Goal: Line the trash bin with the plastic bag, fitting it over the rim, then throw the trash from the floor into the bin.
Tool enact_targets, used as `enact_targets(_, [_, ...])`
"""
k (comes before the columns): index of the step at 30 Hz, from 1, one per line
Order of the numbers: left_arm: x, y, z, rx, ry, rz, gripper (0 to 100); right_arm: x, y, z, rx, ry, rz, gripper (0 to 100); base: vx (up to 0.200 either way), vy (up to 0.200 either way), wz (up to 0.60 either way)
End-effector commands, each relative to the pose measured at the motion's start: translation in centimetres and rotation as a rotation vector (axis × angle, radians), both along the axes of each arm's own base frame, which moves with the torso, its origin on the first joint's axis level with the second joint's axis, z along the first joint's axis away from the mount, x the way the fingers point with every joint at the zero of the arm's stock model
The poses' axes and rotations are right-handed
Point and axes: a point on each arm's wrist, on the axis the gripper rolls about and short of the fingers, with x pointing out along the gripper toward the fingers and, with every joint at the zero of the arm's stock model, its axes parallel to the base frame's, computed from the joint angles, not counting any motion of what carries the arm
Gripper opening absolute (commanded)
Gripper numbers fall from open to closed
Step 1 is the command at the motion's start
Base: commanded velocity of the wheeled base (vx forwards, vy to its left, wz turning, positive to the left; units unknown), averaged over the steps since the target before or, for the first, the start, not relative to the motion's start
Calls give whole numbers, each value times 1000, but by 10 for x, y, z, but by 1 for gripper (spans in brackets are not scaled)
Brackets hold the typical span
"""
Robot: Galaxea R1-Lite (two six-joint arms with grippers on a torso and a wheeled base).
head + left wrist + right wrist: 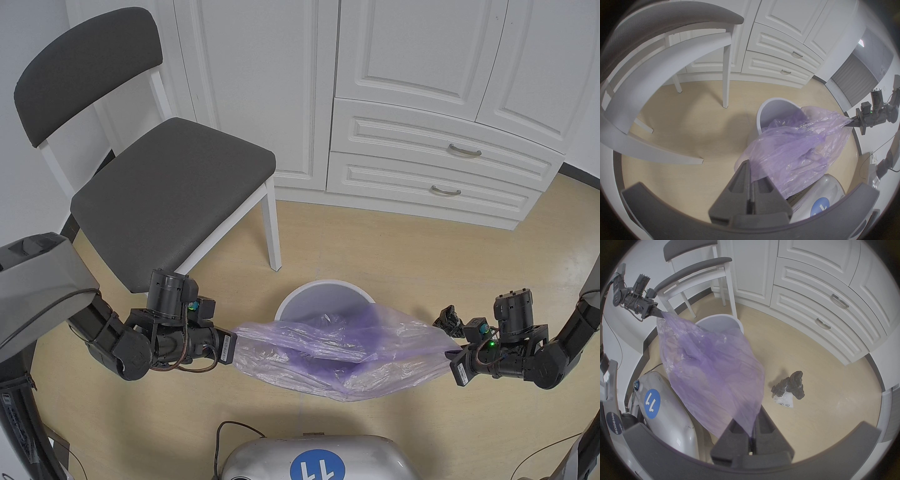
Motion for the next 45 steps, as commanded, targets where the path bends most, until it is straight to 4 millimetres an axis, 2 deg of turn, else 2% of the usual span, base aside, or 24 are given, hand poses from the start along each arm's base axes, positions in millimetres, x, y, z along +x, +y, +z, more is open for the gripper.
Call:
enact_targets(1, [-4,2,15,-10,-25,3,0,-5,-6,7,-14,-17,0,0,0,0,0])
enact_targets(5, [-9,4,21,-1,-1,1,0,-14,-10,15,-54,27,17,0,0,0,0])
enact_targets(11, [-9,3,16,14,13,-12,0,-16,-11,13,-79,69,30,0,0,0,0])
enact_targets(14, [-4,-1,-4,49,37,-35,0,-10,-10,3,-83,100,31,0,0,0,0])
enact_targets(18, [0,-5,-18,55,56,-42,0,-7,-9,0,-83,111,29,0,0,0,0])
enact_targets(23, [2,-6,-27,59,64,-42,0,-6,-9,-4,-85,123,29,0,0,0,0])
enact_targets(28, [15,-14,-46,60,85,-33,0,17,-3,-28,-71,173,-7,0,0,0,0])
enact_targets(33, [23,-21,-57,22,83,7,0,30,4,-38,-10,141,-62,0,0,0,0])
enact_targets(35, [30,-28,-58,1,76,39,0,35,7,-42,0,130,-84,0,0,0,0])
enact_targets(38, [34,-32,-53,-20,64,100,0,35,8,-37,11,107,-107,0,0,0,0])
enact_targets(40, [32,-29,-46,-25,56,103,0,27,6,-24,12,87,-100,0,0,0,0])
enact_targets(41, [32,-29,-46,-25,56,103,0,27,6,-24,12,87,-100,0,0,0,0])
enact_targets(43, [25,-23,-30,-25,47,99,0,8,-2,-9,-36,69,-52,0,0,0,0])
enact_targets(45, [22,-18,-25,-11,48,93,0,2,-6,-6,-71,60,-27,0,0,0,0])
